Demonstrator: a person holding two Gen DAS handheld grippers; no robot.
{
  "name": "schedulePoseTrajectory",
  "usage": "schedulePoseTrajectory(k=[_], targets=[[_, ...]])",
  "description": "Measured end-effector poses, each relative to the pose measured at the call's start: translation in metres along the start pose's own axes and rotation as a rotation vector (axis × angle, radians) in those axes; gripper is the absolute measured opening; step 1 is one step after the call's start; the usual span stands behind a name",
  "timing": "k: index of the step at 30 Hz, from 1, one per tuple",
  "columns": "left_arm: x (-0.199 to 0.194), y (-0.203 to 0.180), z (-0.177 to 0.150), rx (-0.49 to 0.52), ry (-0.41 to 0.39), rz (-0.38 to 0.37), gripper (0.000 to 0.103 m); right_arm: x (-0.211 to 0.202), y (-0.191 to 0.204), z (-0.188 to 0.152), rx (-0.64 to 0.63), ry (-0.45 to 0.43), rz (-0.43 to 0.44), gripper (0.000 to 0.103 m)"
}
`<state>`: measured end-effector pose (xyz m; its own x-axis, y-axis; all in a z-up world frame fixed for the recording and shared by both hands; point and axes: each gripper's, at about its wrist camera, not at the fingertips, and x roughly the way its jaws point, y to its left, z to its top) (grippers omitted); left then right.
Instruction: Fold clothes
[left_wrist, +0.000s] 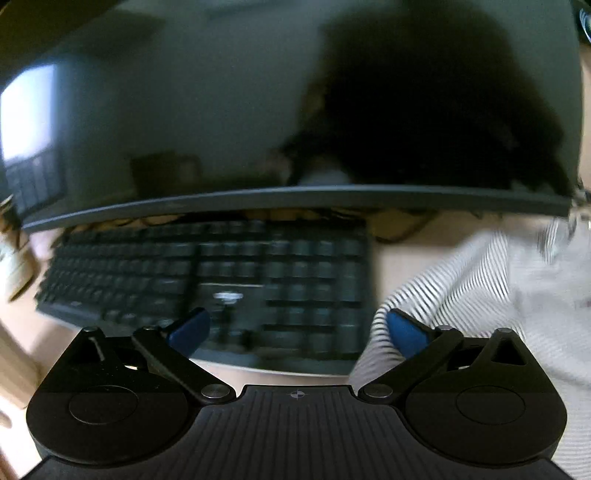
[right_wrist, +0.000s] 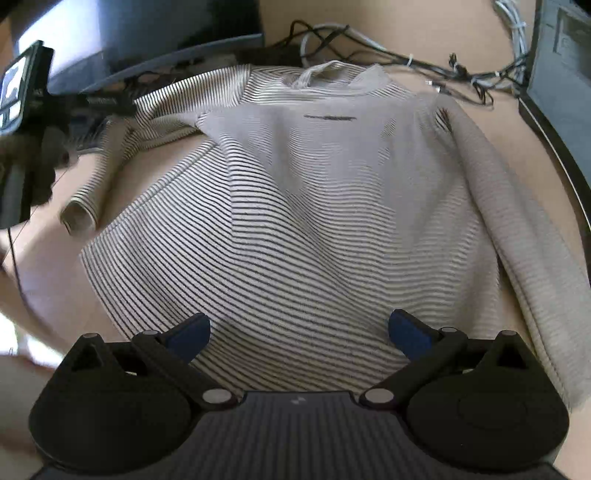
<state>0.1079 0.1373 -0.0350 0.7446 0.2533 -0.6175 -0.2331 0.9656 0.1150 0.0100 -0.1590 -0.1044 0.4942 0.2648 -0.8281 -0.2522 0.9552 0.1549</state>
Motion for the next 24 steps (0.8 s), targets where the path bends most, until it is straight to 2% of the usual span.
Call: schedulePoseTrajectory(k=[2,4,6,8,9,10,12,14,15,17,21,24], targets=[[-0.015,0.011,0.001,-0.043,-0.001,-0.036,0.103,-0.005,-0.002,-0.004,0.009,0.019,0.012,0.103],[-0.036,0.008,0.001,-0.075,-0.015,-0.164,0.103,-0.003,-0.005,0.003,0.019,0.045,0.023,0.103],[-0.056,-0.012,-0.001,-0.077,-0.009,-0.284,0.103,-0.002,-0.017,0.016,0.048,0.046,0.083,0.102],[-0.066,-0.043,-0.007,-0.059,0.035,-0.439,0.103,-0.005,-0.034,0.034,0.107,-0.027,0.110,0.090],[-0.066,-0.061,-0.013,-0.031,0.046,-0.493,0.103,-0.007,-0.042,0.045,0.119,-0.078,0.104,0.089],[-0.064,-0.080,-0.021,0.011,0.045,-0.528,0.103,-0.004,-0.045,0.052,0.103,-0.121,0.065,0.088],[-0.058,-0.118,-0.035,0.094,0.044,-0.596,0.103,0.003,-0.050,0.065,0.061,-0.204,-0.030,0.078],[-0.047,-0.142,-0.051,0.119,0.093,-0.604,0.103,0.024,-0.063,0.070,0.104,-0.185,-0.067,0.054],[-0.040,-0.152,-0.059,0.125,0.123,-0.600,0.103,0.032,-0.069,0.070,0.132,-0.160,-0.054,0.052],[-0.034,-0.153,-0.075,0.119,0.158,-0.572,0.103,0.032,-0.064,0.061,0.084,-0.182,-0.046,0.054],[-0.064,-0.136,-0.100,0.145,0.186,-0.490,0.103,0.023,-0.051,0.038,0.025,-0.180,-0.046,0.056],[-0.080,-0.113,-0.107,0.131,0.255,-0.478,0.103,0.016,-0.039,0.027,0.003,-0.160,-0.050,0.064]])
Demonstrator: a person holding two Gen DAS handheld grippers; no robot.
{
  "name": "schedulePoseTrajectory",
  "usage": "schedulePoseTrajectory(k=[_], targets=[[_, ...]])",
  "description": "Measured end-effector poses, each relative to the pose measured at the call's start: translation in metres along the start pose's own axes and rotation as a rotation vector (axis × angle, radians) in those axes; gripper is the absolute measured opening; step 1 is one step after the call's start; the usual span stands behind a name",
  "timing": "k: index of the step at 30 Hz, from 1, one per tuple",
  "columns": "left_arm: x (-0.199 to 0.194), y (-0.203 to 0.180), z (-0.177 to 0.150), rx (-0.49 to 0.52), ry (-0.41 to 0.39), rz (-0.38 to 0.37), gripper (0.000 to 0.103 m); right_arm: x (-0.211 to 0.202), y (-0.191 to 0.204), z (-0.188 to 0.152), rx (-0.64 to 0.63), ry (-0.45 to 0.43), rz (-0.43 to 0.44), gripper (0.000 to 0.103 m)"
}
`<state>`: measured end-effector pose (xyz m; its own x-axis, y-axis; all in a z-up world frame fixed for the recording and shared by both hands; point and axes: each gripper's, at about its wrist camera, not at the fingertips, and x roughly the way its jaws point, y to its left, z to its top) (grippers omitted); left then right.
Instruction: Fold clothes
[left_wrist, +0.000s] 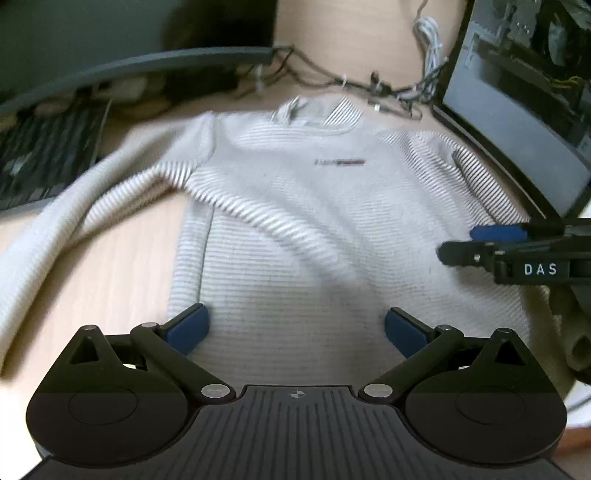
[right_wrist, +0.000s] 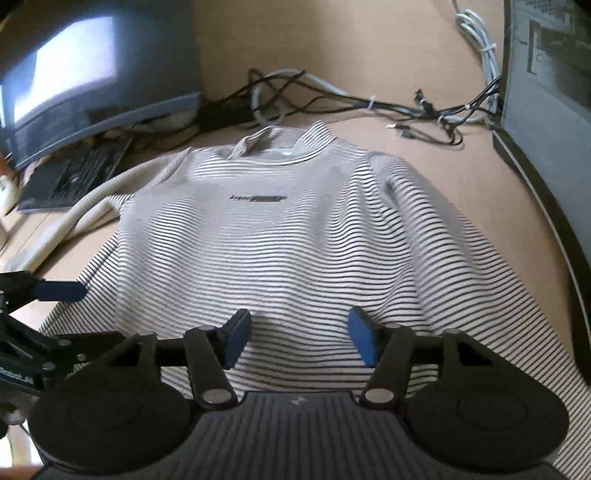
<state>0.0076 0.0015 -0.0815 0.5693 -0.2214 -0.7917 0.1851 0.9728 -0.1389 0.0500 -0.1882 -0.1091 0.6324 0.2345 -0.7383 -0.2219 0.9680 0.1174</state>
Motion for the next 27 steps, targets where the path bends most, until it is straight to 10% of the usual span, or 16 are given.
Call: schedulePoseTrajectory(k=[8,12,16,22,27], targets=[[-0.004,0.047,0.030,-0.224,0.098,-0.142,0.103,-0.078,-0.036,-0.008,0.301,-0.065,-0.113,0.041],[-0.018,0.034,0.041,-0.162,0.054,-0.167,0.103,-0.141,-0.090,-0.043,0.555,-0.137,-0.346,0.042],[-0.031,0.014,0.047,-0.083,0.041,-0.182,0.103,-0.148,-0.120,-0.081,0.798,-0.147,-0.397,0.042],[-0.045,0.003,0.048,-0.006,0.017,-0.194,0.103,-0.111,-0.115,-0.089,0.857,-0.173,-0.427,0.043],[-0.051,0.013,0.051,-0.038,-0.019,-0.182,0.103,-0.104,-0.106,-0.070,0.798,-0.170,-0.363,0.015]])
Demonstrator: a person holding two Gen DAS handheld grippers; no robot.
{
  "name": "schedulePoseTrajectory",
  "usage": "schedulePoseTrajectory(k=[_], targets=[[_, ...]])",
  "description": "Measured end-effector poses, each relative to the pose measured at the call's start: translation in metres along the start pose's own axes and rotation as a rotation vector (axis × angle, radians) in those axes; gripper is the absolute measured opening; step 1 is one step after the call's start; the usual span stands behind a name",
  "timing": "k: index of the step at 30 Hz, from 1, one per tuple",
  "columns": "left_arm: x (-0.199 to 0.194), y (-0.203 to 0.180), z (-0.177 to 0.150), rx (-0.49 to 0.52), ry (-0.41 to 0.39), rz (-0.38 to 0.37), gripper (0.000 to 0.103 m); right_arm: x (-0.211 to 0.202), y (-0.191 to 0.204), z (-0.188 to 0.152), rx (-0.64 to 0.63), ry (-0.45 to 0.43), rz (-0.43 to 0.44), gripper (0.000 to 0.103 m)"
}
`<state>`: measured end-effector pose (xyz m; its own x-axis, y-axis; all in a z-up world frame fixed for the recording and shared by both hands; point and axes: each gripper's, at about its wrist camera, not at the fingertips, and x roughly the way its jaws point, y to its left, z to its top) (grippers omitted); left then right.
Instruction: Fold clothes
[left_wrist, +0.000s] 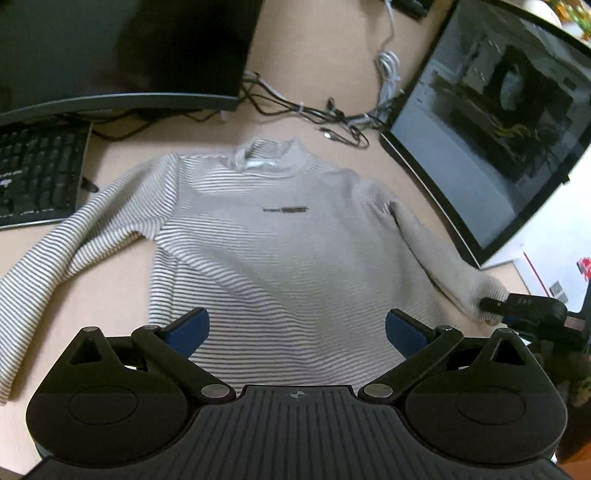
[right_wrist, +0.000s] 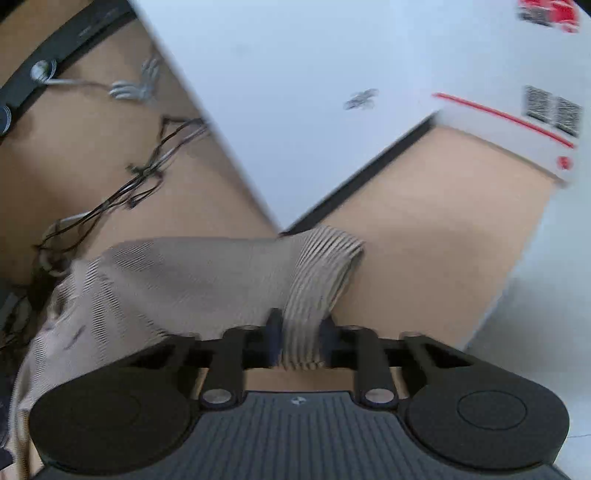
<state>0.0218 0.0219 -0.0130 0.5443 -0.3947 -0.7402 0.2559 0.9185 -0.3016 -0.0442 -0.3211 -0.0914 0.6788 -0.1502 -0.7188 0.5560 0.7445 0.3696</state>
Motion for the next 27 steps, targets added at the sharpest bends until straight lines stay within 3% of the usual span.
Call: schedulePoseTrajectory(k=[4,7,11,14,18,24,27], targets=[[-0.002,0.008,0.002,-0.027,-0.021,0.004,0.103,-0.040,0.058,0.037,-0.153,-0.168,0.132,0.003],[-0.001,0.014,0.001,-0.053,-0.038,-0.002,0.103,-0.076,0.114,0.068,-0.297,-0.316,0.247,0.003],[-0.006,0.027,-0.004,-0.106,-0.070,-0.006,0.103,-0.095,0.184,0.101,-0.428,-0.391,0.403,0.003],[-0.014,0.037,-0.007,-0.144,-0.106,0.015,0.103,-0.090,0.228,0.106,-0.512,-0.372,0.489,0.003],[-0.021,0.053,-0.013,-0.203,-0.119,0.052,0.103,-0.071,0.279,0.081,-0.617,-0.278,0.570,0.003],[-0.022,0.073,-0.021,-0.257,-0.108,0.111,0.103,-0.044,0.321,0.046,-0.700,-0.200,0.651,0.005],[-0.023,0.078,-0.023,-0.211,-0.130,0.188,0.103,-0.049,0.326,0.043,-0.714,-0.220,0.704,0.014]])
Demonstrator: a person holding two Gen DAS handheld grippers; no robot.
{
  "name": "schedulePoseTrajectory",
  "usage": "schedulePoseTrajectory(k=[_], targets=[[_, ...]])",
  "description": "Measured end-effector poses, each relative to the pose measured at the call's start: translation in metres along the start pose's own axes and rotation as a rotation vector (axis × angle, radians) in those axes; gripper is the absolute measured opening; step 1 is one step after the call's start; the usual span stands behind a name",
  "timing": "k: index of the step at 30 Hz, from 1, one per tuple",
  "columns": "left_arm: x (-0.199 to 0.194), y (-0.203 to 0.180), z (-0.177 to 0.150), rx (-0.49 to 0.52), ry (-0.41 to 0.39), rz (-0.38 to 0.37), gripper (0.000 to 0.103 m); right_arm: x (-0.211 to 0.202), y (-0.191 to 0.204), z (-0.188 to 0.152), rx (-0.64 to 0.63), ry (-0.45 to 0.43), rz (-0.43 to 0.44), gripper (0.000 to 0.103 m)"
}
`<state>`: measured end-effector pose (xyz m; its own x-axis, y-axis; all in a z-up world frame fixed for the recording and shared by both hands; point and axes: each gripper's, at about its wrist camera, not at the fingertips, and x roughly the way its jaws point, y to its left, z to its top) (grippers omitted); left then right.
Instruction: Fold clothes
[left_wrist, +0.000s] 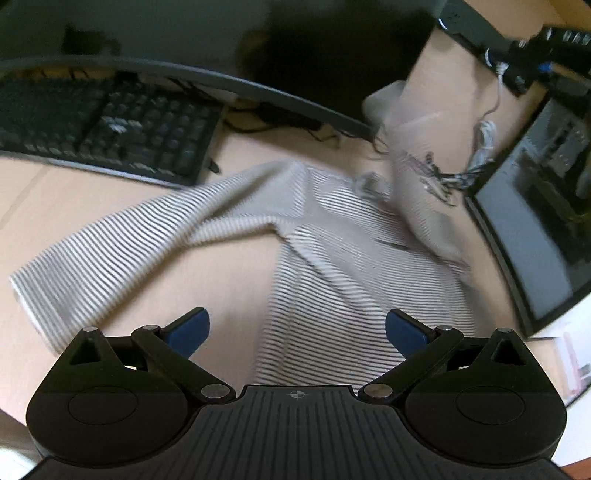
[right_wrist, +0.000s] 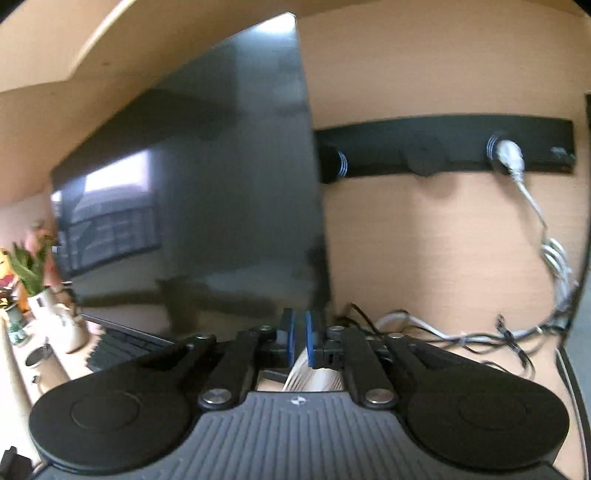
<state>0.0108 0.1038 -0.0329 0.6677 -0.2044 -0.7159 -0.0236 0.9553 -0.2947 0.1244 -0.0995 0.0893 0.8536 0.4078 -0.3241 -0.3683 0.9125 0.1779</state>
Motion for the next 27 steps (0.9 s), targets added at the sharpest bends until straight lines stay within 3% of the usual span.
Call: schedulePoseTrajectory(k=[2,5,10,16,18,19,21,22,23,27], targets=[[-0.001,0.006,0.000,0.063,-0.035,0.082,0.103,-0.004,-0.006,0.000,0.004,-0.016,0.006,0.029],[-0.006,0.020,-0.003,0.174,-0.073,0.210,0.103,-0.016,-0.019,-0.013,0.029,-0.006,-0.004,0.040],[-0.017,0.042,-0.013,0.408,-0.071,0.363,0.103,-0.039,-0.035,-0.059,0.090,0.094,-0.058,0.047],[-0.010,0.051,-0.021,0.591,-0.006,0.414,0.102,-0.055,-0.046,-0.105,0.190,0.197,-0.079,0.049],[-0.003,0.054,-0.024,0.630,0.032,0.428,0.092,-0.055,-0.040,-0.112,0.181,0.225,-0.060,0.049],[0.002,0.056,-0.025,0.632,0.064,0.445,0.074,-0.056,-0.035,-0.115,0.158,0.234,-0.048,0.050],[0.002,0.063,-0.021,0.595,0.070,0.434,0.053,-0.058,-0.023,-0.121,0.104,0.244,-0.025,0.052],[0.001,0.066,-0.018,0.571,0.065,0.422,0.031,-0.056,-0.017,-0.120,0.079,0.244,-0.016,0.054],[-0.001,0.069,-0.015,0.548,0.061,0.411,0.023,-0.056,-0.013,-0.120,0.059,0.243,-0.007,0.055],[-0.016,0.069,0.007,0.463,0.005,0.331,0.015,-0.063,-0.008,-0.116,0.037,0.225,0.012,0.055]])
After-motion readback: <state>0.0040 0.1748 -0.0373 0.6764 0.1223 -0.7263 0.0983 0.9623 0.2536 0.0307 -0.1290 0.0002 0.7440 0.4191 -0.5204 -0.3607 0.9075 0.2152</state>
